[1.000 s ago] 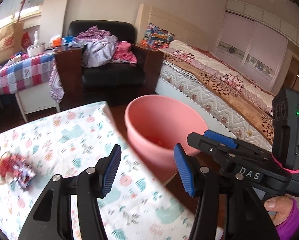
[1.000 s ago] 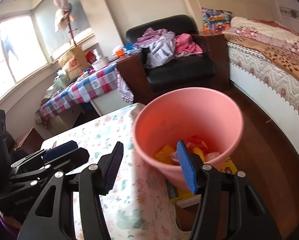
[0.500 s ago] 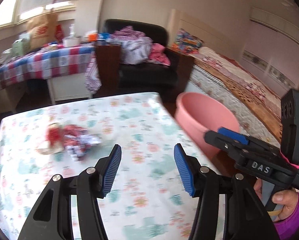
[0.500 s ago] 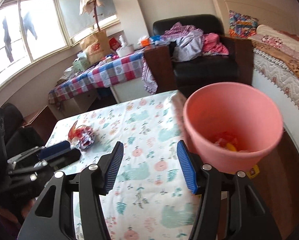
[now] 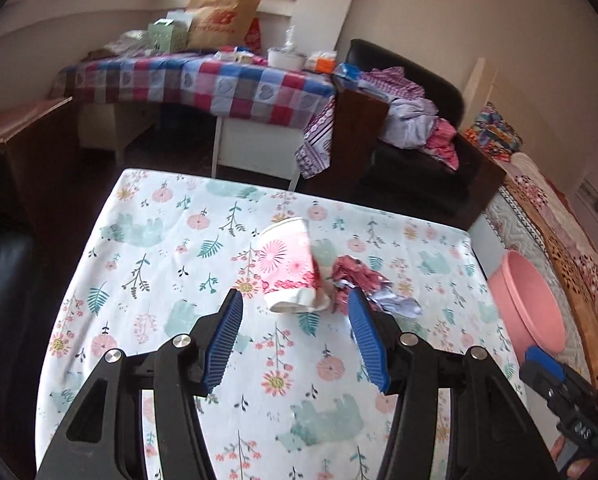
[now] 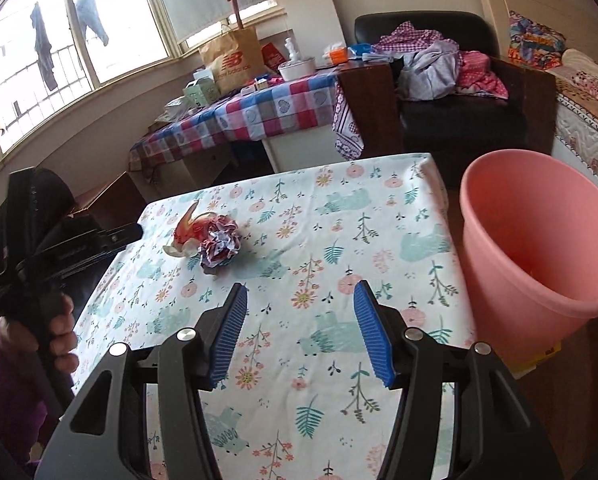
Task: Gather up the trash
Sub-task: 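Grasp the pink-and-white paper cup with the left tool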
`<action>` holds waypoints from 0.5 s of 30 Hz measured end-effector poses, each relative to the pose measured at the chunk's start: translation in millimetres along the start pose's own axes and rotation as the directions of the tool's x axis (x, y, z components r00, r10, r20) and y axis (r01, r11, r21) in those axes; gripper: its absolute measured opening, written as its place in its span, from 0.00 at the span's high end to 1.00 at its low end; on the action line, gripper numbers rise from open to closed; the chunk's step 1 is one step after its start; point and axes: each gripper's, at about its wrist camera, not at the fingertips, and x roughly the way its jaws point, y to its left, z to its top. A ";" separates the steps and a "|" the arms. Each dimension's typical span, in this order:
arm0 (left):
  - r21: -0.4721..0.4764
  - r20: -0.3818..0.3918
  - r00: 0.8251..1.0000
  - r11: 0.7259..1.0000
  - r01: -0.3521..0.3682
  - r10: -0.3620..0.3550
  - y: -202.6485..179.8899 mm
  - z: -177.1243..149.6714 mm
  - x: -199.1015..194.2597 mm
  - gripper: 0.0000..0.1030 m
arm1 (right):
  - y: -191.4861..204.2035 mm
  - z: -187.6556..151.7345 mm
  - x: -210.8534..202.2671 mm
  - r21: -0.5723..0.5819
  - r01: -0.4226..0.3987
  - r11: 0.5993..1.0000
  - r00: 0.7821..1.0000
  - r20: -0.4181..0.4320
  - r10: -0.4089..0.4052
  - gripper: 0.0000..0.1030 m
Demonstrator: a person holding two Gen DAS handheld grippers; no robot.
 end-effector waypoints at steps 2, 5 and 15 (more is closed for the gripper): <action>-0.033 -0.024 1.000 0.999 -0.006 0.005 5.8 4.4 15.2 0.48 | -0.3 1.0 4.8 -0.006 -0.006 1.000 1.000 -0.013 0.006 0.45; -0.083 -0.057 0.998 0.997 -0.005 0.000 12.7 9.8 38.0 0.48 | -0.6 2.2 9.3 -0.014 -0.006 1.000 1.000 -0.026 0.006 0.45; -0.095 -0.097 0.995 0.995 0.015 -0.025 8.3 12.3 79.2 0.61 | 12.3 17.5 35.5 -0.051 -0.054 0.997 0.996 -0.067 0.050 0.45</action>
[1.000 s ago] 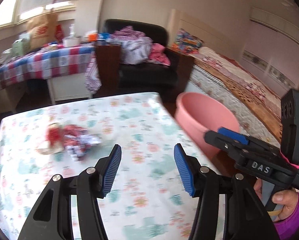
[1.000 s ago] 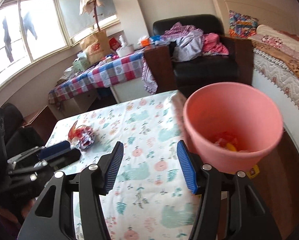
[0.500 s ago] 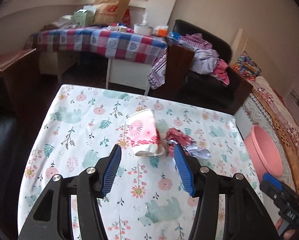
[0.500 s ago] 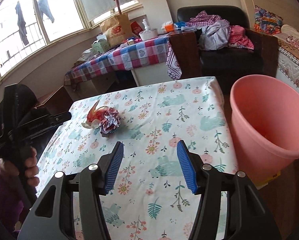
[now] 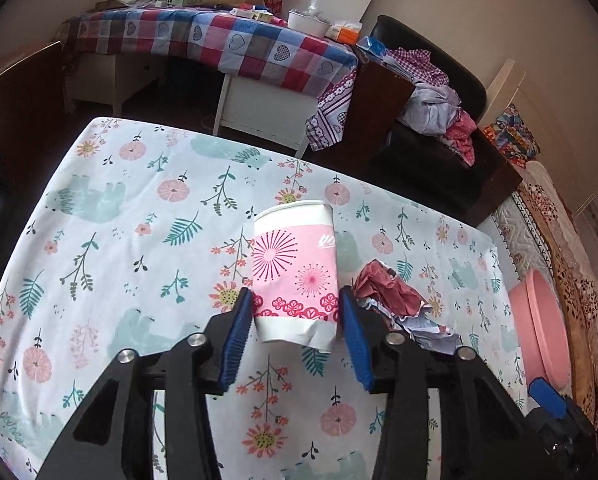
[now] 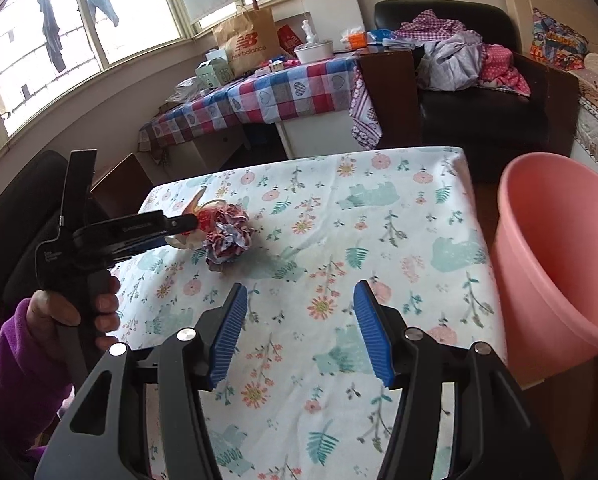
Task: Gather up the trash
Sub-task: 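Grasp the pink-and-white paper cup with the left tool, then grasp the crumpled red foil wrapper with the right tool and lift it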
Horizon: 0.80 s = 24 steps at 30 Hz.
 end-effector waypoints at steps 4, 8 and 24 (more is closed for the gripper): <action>0.015 0.030 0.999 1.000 -0.011 0.011 3.2 -1.7 -6.7 0.61 | 13.7 13.5 13.8 -0.031 -0.048 0.998 0.999 -0.011 0.047 0.45; 0.014 0.055 0.998 1.000 -0.018 0.017 11.9 -5.0 -24.0 0.62 | 25.4 26.4 32.1 -0.055 -0.088 0.995 0.996 -0.033 0.087 0.45; 0.044 0.092 0.996 0.999 0.008 -0.012 29.7 -40.6 -80.4 0.61 | 38.3 42.7 114.7 0.006 -0.153 0.988 0.971 -0.184 0.151 0.66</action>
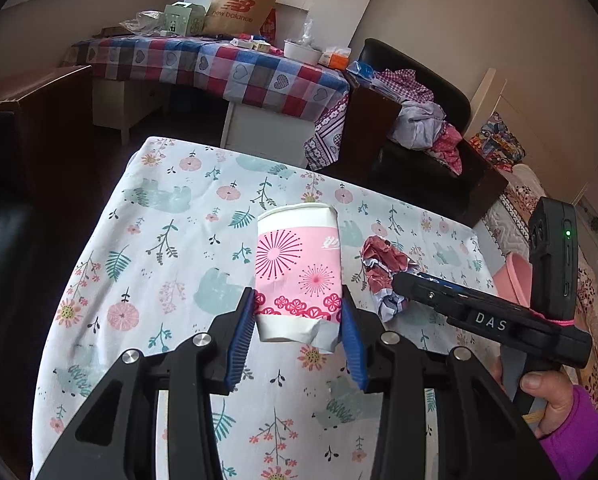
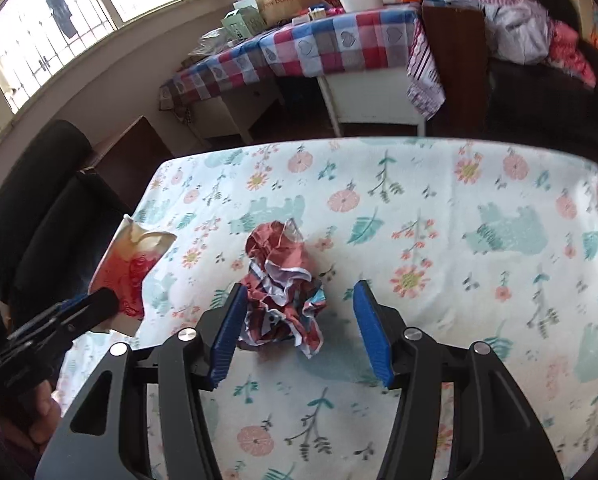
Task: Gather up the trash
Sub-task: 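Grasp the crumpled red foil wrapper with the right tool and lift it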
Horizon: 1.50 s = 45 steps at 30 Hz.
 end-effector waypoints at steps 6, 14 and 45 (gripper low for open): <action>0.012 0.010 1.000 1.000 0.011 -0.011 -5.1 -4.1 -10.9 0.62 | 9.0 -10.7 -24.7 -0.008 -0.012 1.000 1.000 0.023 0.012 0.88; 0.060 0.024 0.999 0.997 0.044 -0.046 -21.7 -14.4 -32.7 0.61 | 9.5 -49.1 -82.3 0.004 0.001 1.000 0.999 0.035 -0.001 0.88; 0.153 -0.043 0.994 0.983 0.103 -0.098 -57.1 -54.8 -44.3 0.61 | -5.6 -144.0 -128.7 0.017 0.125 0.992 0.992 -0.034 -0.124 0.50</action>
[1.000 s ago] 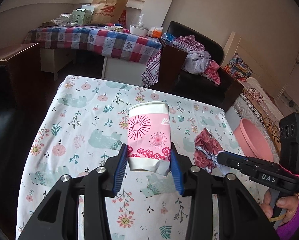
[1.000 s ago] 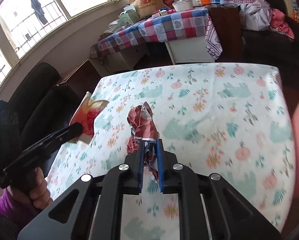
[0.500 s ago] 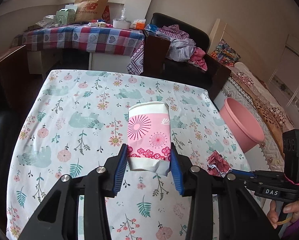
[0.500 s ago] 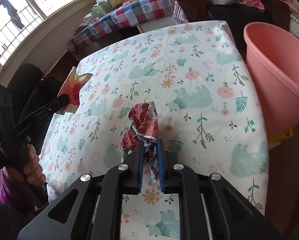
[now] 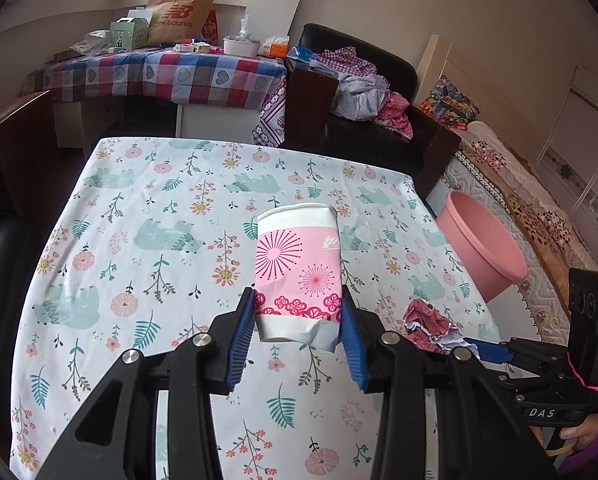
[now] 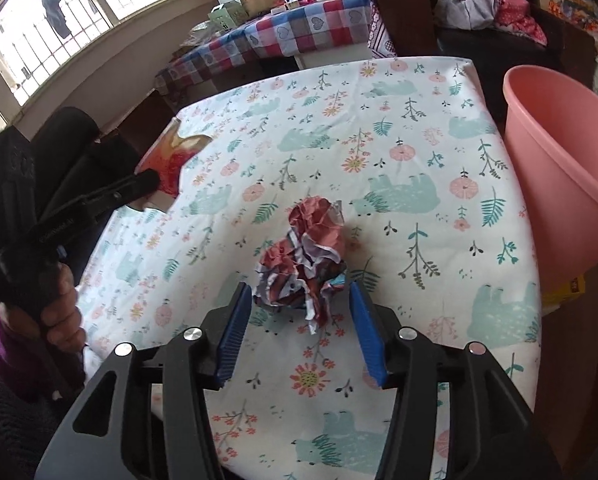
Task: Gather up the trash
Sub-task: 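Grasp the crumpled red foil wrapper with the right tool and lift it, then carry the paper cup and foil wrapper over the pink bucket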
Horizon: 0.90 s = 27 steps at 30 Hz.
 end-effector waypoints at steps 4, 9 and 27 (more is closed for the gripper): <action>0.006 -0.001 1.000 1.000 0.000 0.000 -1.5 -1.8 -2.0 0.61 | 0.8 -0.9 0.4 -0.017 0.010 1.000 1.000 0.012 -0.009 0.50; 0.003 0.000 1.000 1.000 0.002 -0.002 -1.3 -2.4 -3.5 0.61 | -0.1 -0.1 -10.8 -0.017 -0.007 1.000 0.998 0.056 0.008 0.50; 0.022 0.014 1.000 1.000 0.006 -0.006 -13.9 -2.7 -10.0 0.61 | -7.1 -7.4 -19.3 -0.029 -0.005 1.000 0.995 0.103 0.008 0.89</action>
